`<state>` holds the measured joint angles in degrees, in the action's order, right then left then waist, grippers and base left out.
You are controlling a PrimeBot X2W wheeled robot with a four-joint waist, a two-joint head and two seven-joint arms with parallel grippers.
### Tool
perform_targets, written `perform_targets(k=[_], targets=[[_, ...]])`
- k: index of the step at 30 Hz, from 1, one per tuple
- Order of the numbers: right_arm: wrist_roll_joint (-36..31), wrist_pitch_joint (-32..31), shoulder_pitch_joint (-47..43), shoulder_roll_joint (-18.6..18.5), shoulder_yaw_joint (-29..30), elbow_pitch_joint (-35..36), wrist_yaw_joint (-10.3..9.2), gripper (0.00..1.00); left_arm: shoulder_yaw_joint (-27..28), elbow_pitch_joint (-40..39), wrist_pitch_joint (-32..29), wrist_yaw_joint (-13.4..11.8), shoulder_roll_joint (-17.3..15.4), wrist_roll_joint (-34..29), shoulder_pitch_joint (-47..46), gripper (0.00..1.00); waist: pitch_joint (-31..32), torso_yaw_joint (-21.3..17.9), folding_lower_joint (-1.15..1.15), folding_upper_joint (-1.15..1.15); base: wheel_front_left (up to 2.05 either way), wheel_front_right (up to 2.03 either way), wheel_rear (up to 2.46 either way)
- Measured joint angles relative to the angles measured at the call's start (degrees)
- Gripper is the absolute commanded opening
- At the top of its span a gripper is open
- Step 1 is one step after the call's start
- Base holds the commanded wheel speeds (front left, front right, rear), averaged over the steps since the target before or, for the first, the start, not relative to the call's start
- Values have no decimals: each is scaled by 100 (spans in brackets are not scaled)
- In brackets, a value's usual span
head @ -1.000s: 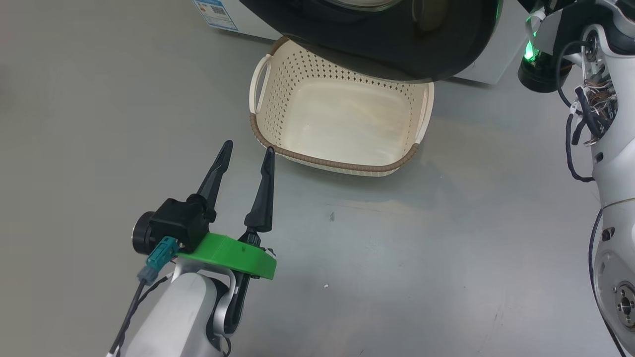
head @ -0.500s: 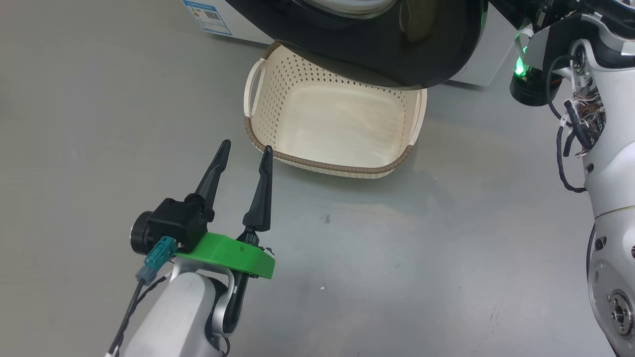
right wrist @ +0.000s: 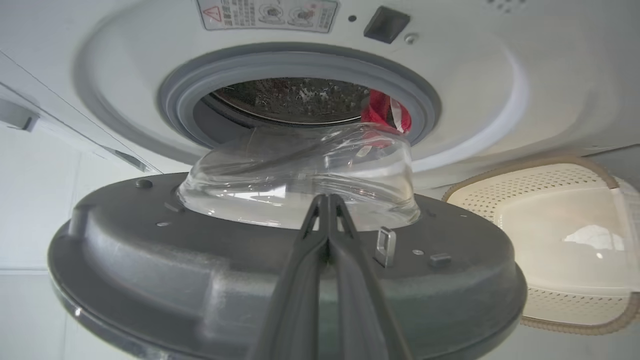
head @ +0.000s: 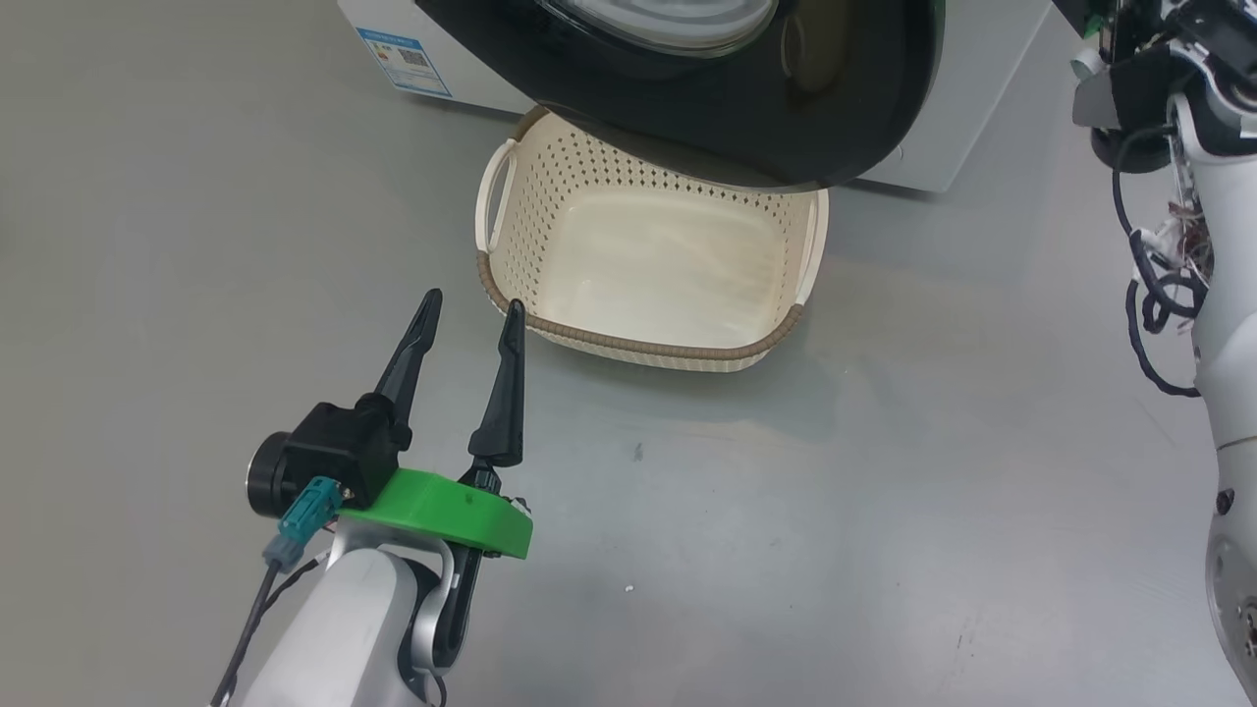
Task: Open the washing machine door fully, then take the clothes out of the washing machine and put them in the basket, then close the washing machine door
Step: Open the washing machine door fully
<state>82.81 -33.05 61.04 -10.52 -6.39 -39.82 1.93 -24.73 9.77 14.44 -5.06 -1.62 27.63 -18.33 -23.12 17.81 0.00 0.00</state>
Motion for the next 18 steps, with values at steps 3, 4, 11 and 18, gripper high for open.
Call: perform_targets(k=[3,4,11,18], targets=[[-374,210,-173,-154,-198,86,334,0,32,25,0,4,0,0,25,100,97,-31,0,0,0,0,0],[-524,283,-218,-214,-281,113,443,0,51,35,0,4,-1,0,34,100,132,-43,0,0,0,0,0],[-1444,921,-634,-531,-791,452,508,0,241,89,0,7,-5,-70,176,100,416,-169,0,0,0,0,0],[-2254,1926,-1371,-712,-1145,846,506,0,444,164,0,33,-7,-118,363,100,745,-357,0,0,0,0,0]])
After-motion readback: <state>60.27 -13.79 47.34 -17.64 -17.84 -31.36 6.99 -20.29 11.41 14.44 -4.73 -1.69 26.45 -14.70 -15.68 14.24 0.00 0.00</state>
